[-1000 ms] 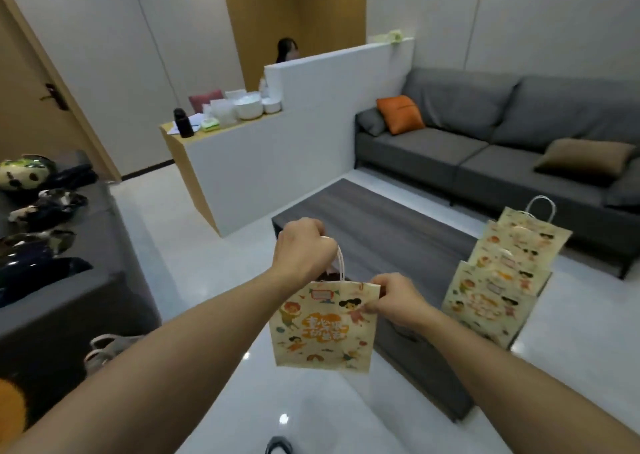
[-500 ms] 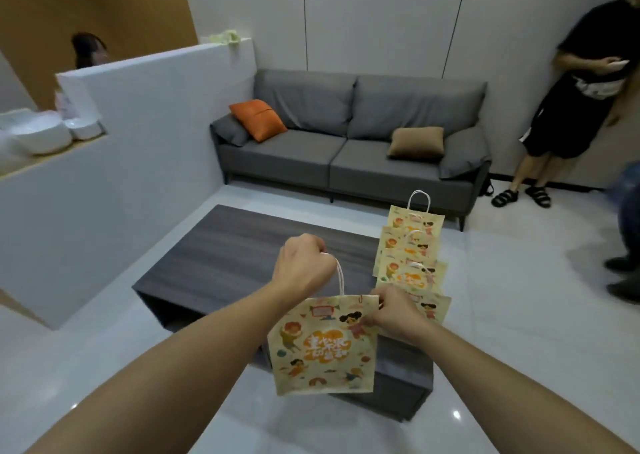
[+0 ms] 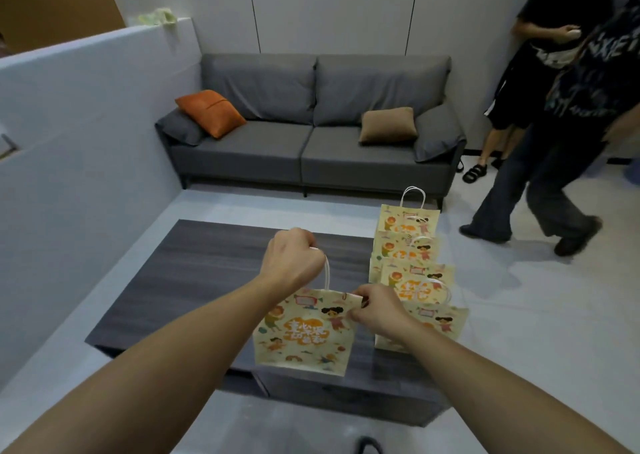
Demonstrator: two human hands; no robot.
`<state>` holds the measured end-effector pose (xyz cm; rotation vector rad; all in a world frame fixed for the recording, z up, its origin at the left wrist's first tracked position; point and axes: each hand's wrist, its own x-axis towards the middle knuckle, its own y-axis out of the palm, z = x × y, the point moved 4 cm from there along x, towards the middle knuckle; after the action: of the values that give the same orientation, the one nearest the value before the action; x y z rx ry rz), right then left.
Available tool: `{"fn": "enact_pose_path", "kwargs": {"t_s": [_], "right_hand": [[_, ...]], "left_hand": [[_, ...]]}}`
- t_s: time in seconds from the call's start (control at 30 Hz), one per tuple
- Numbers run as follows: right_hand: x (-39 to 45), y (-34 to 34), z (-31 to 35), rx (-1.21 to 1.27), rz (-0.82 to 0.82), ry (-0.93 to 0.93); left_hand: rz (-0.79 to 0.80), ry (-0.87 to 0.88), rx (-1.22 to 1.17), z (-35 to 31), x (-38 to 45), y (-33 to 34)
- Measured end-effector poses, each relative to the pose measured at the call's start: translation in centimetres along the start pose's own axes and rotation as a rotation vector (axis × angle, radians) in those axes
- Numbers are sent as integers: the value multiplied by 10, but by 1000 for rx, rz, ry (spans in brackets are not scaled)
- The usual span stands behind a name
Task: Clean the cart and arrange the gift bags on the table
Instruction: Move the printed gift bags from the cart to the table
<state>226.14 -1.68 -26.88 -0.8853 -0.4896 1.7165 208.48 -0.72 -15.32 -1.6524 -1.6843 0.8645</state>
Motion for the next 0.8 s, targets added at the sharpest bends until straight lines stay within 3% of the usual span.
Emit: {"fn": "enact_pose_path", "kwargs": {"t_s": [0.57, 0.8], "right_hand": [[203, -54, -20, 0, 81, 58], [259, -77, -20, 100, -139, 130]], "left_hand": [[108, -118, 45, -4, 210, 46], [112, -50, 78, -3, 287, 59]]}}
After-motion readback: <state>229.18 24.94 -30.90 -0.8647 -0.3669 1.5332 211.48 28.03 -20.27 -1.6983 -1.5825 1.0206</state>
